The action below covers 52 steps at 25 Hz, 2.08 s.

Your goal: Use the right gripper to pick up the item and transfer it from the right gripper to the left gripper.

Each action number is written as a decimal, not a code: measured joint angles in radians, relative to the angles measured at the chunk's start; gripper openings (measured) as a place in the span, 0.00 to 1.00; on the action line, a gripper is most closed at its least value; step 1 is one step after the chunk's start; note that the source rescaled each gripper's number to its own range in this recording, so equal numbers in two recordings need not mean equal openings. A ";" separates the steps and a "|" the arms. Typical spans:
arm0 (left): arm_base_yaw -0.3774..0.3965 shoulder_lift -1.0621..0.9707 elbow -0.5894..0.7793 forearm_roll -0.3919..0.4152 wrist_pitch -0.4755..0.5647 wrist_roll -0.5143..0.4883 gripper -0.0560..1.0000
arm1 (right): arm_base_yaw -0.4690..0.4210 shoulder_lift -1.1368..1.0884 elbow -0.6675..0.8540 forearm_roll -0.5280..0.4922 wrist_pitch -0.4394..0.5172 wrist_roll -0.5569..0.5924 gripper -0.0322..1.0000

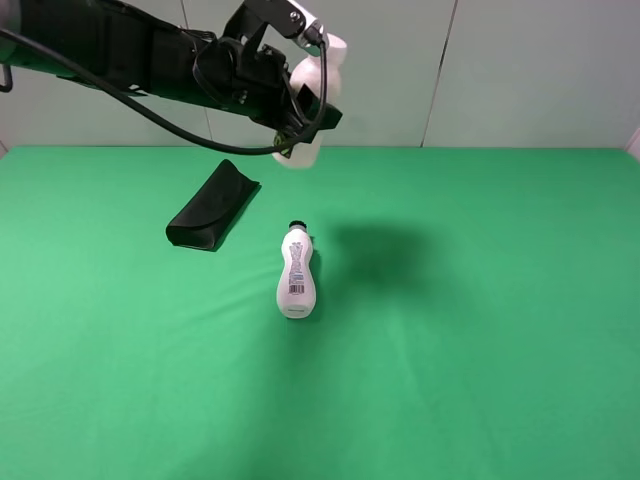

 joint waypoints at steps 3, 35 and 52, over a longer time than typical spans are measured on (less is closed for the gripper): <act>0.034 0.000 0.000 0.120 0.002 -0.172 0.05 | 0.000 0.000 0.000 0.000 0.000 0.000 1.00; 0.334 -0.166 0.284 0.743 -0.043 -1.298 0.05 | 0.000 0.000 0.000 0.000 0.001 0.000 1.00; 0.427 -0.091 0.345 0.906 -0.066 -1.470 0.05 | 0.000 0.000 0.000 0.000 -0.001 0.000 1.00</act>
